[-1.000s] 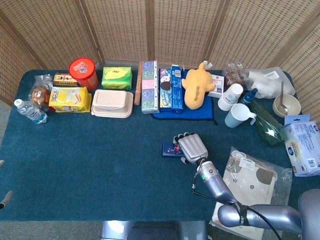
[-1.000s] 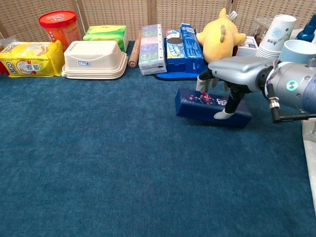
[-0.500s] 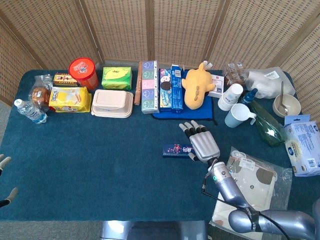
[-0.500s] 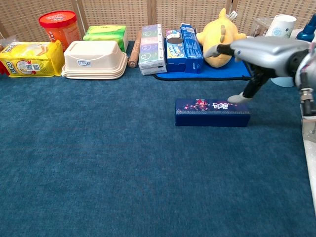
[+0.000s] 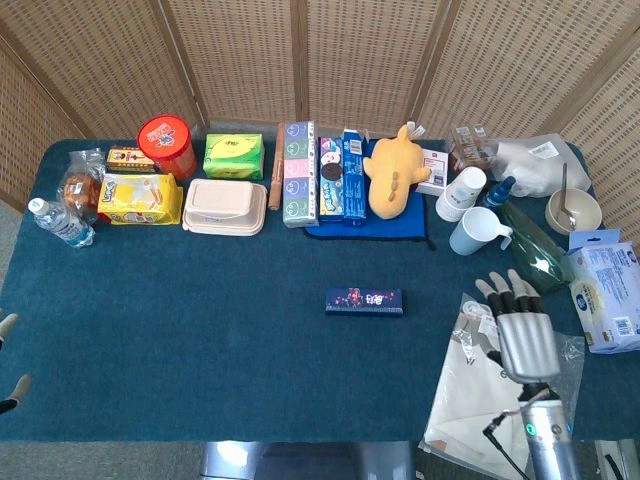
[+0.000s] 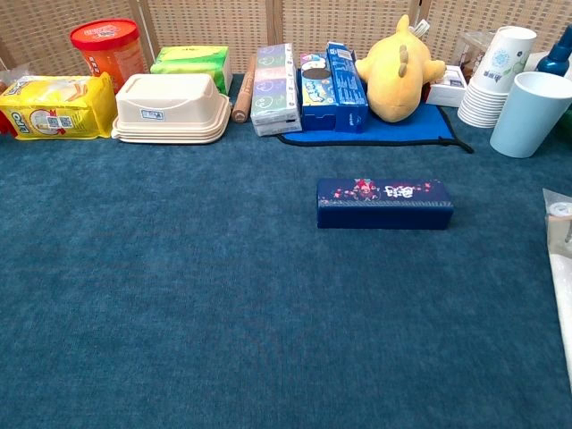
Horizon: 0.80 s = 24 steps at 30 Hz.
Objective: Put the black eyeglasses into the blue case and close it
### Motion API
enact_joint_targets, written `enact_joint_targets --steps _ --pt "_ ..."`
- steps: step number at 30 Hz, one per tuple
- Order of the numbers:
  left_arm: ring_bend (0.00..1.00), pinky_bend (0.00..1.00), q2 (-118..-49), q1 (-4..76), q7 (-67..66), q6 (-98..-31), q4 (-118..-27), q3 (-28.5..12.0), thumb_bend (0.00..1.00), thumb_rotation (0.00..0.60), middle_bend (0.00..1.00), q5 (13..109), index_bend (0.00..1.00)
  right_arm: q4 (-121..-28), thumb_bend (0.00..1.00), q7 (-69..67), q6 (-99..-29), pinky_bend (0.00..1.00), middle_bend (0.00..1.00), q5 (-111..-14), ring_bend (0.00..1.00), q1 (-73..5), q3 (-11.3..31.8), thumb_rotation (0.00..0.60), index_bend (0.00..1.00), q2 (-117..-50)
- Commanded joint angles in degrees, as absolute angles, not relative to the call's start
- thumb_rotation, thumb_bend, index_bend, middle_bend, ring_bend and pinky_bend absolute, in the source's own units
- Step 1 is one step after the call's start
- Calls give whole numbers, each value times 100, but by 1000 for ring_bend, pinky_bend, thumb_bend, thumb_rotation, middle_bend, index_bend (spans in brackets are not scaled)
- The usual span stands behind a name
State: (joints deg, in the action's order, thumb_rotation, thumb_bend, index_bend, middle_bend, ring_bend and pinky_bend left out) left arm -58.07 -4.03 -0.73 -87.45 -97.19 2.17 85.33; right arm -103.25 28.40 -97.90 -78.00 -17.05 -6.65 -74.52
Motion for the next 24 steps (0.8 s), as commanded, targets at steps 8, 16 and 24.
enact_joint_targets --steps 8,16,24 --pt "0 0 -5773 -591 -276 -9070 -10003 356 319 600 0 8821 15 -10141 239 2486 -10345 170 164 -8391 85 -696 -1034 600 212 -7186" --pt "0 0 -5732 -569 -367 -9065 -10112 362 319 600 0 8909 15 -10048 240 2354 -10178 167 164 -8522 85 -528 -876 600 213 -7150" --pt "0 0 -5673 -488 -419 -8990 -10208 308 319 600 0 8901 9 -9983 240 2285 -10047 167 164 -8548 86 -394 -706 600 214 -7184"
